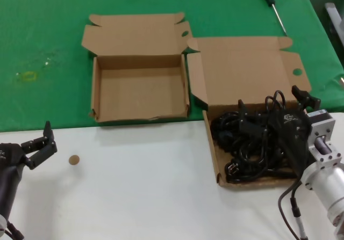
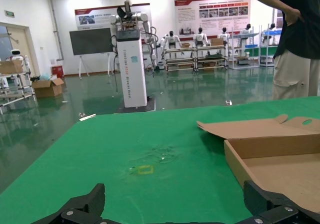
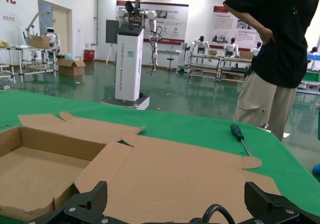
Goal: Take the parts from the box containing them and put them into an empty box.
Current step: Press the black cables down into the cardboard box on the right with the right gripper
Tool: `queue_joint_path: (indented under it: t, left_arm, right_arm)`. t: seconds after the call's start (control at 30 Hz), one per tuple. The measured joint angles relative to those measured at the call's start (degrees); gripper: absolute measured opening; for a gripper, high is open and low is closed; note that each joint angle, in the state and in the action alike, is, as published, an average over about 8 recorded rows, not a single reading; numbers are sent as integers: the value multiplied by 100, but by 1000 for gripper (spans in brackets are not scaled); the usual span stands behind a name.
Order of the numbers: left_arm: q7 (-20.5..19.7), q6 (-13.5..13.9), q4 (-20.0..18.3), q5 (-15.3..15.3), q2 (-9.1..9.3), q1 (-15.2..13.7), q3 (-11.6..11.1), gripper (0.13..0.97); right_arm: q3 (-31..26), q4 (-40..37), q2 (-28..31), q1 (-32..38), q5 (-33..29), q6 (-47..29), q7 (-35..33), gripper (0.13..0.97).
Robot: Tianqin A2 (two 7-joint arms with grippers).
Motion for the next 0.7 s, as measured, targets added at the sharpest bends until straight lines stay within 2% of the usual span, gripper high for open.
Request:
queue_joint_path:
  t: [0.7]
  left_arm:
    - [0, 0, 0, 0, 0, 0, 0, 956]
  right_arm:
    - [0, 0, 0, 0, 0, 0, 0, 966]
